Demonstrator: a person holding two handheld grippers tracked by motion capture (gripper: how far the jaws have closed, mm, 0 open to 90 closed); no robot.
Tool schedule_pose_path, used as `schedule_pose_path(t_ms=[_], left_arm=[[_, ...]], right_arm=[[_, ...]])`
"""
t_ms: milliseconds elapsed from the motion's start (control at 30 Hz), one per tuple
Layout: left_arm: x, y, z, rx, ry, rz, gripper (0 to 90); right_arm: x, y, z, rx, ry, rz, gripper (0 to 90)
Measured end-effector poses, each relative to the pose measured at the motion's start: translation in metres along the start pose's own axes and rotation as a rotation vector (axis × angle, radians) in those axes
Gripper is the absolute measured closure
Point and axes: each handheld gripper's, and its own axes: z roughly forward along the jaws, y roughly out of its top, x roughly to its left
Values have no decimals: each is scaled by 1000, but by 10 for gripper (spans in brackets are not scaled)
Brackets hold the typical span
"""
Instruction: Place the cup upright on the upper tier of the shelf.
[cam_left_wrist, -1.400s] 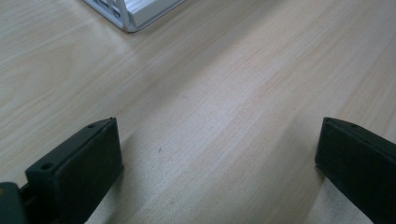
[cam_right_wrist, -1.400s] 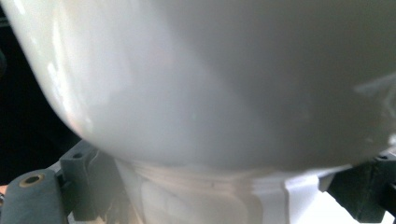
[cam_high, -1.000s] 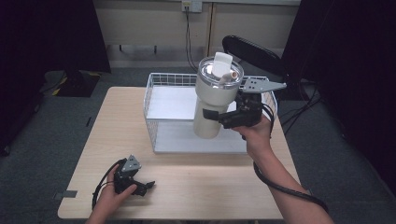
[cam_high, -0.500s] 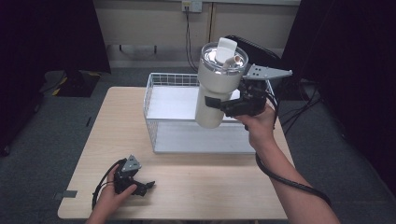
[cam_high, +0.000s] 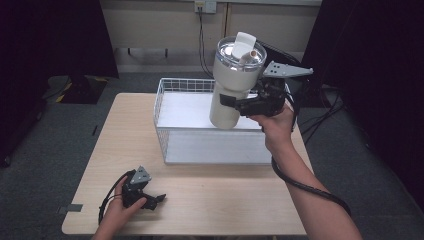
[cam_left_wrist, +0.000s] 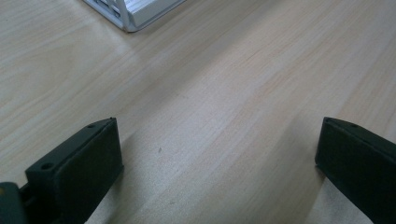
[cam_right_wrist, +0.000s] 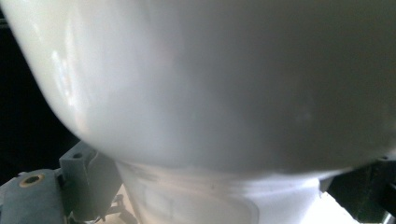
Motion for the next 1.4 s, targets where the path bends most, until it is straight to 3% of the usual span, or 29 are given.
schedule_pose_path(t_ms=[1400], left_arm=[[0,0,0,2,-2,0,0]], right_arm=[[-35,-1,25,40,-157,-20,105]])
